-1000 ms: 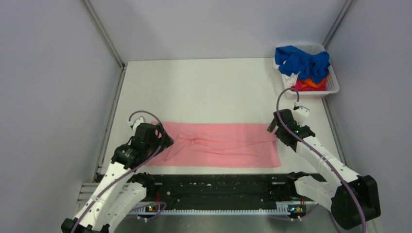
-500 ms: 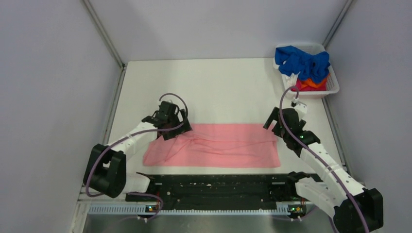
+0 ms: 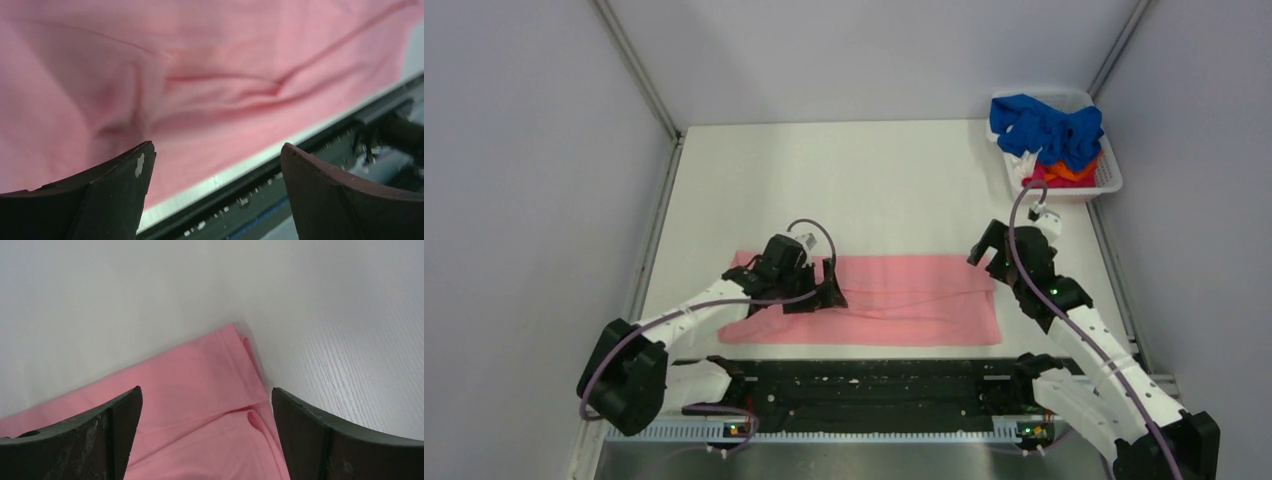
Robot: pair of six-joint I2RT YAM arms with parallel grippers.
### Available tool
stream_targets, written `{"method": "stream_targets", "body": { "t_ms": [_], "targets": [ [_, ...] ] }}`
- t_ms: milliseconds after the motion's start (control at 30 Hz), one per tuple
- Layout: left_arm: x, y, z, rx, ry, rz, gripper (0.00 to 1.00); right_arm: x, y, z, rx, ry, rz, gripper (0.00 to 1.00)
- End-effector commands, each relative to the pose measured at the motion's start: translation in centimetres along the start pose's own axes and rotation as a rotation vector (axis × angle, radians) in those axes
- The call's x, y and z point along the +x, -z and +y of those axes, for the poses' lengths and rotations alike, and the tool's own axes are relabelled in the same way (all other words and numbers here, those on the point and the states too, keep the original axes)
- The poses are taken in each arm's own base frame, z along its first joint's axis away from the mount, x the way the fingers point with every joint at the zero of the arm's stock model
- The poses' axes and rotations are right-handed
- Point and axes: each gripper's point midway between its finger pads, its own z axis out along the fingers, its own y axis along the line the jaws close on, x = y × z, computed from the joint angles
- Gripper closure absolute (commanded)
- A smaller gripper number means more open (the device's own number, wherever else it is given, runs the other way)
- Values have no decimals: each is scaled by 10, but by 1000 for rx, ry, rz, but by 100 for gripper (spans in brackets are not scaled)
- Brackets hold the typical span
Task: Fold and stack the t-shirts
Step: Fold the other side of the tshirt into a rectangle
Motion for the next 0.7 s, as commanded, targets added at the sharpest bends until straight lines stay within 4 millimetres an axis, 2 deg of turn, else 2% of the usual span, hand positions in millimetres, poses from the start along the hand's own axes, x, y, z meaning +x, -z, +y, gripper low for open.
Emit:
{"method": "stream_targets", "body": {
  "t_ms": [0, 100, 200, 300, 400, 467, 533, 600, 667],
  "targets": [
    [48, 28, -38, 193, -114, 112, 1, -3, 3, 5, -35, 10, -23, 1],
    [61, 43, -38, 174, -139, 107, 1, -1, 1, 6, -40, 17, -16, 1],
    [52, 58, -41, 167, -142, 50, 1, 1, -2, 9, -53, 27, -4, 1],
    [21, 68, -44, 123, -121, -102, 1, 5, -6, 16, -82, 40, 15, 1],
    [-15, 70, -27, -11, -46, -276, 1, 8, -8, 19, -93, 59, 35, 1],
    [-36, 64, -24, -42, -34, -347, 1, 10, -9, 21, -102, 63, 44, 1],
    [-45, 50, -23, -49, -27, -345, 1, 12, -11, 24, -114, 65, 54, 1],
    [-46, 34, -21, -71, -31, -295, 1, 14, -12, 25, -121, 69, 63, 1],
    [-36, 17, -17, -93, -33, -209, 1, 17, -13, 25, -119, 71, 71, 1]
  ]
}}
